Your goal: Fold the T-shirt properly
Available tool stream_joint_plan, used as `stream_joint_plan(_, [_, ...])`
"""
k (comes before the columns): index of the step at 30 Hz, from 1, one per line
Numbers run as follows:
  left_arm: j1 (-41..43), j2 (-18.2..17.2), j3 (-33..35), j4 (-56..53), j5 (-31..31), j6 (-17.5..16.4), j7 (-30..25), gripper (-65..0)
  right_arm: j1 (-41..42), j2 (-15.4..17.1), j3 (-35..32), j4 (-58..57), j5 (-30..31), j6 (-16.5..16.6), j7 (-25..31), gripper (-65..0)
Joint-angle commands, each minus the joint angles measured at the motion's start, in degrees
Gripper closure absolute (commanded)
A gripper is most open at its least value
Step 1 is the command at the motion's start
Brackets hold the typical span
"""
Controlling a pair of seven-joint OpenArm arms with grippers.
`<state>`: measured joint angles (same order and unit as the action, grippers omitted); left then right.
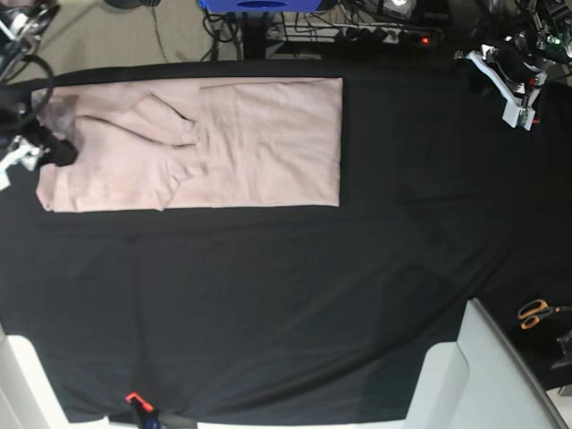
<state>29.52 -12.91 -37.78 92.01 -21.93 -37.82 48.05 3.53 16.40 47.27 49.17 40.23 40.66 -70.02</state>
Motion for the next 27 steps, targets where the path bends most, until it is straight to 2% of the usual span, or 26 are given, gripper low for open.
stream_joint_plan(1, [0.06, -0.94, -0.51, 0.78, -0.44, -0.29, -0.62, 0.0, -0.76, -2.12, -0.89, 0.20, -2.91, -0.66, -4.31, -47.9])
stream_joint_plan(6, [-1.17, -1.03, -0.77, -0.09, -0.44, -0.29, -0.62, 0.0, -0.94, -3.35, -0.89, 1.78, -2.91, -0.66, -4.49, -47.1])
stream_joint_plan(11, [-1.34, -1.03, -0.68, -1.50, -0.44, -0.29, -0.62, 0.0, -0.76, -3.61, -5.29, 1.87, -2.91, -0.66, -2.82, -41.3])
stream_joint_plan(16, [-1.34, -1.03, -0.77, -1.77, -0.44, -0.29, -0.62, 0.0, -0.94, -3.61, -6.61, 1.51, -2.91, -0.66, 2.11, -30.9])
stream_joint_plan(21, [-1.17, -1.12, -0.86, -1.77, -0.44, -0.29, -0.62, 0.0, -0.76, -3.52, -6.96, 1.43, -3.08, -0.66, 2.99, -18.8])
stream_joint_plan(23, [-1.17, -1.12, -0.86, -1.77, -0.44, -0.29, -0.62, 0.0, -0.58, -3.52, -6.96, 1.43, -3.08, -0.66, 2.99, -11.0])
stream_joint_plan(25, [-1.17, -1.03, -0.77, -1.77, -0.44, -0.29, -0.62, 0.0, -0.50, -3.52, -6.96, 1.51, -3.17, -0.66, 2.99, 0.0])
stream_joint_plan(27, [-1.17, -1.03, -0.77, -1.77, -0.44, -0.29, -0.62, 0.0, -0.06, -3.61, -6.96, 1.78, -3.17, -0.66, 2.72, -1.5])
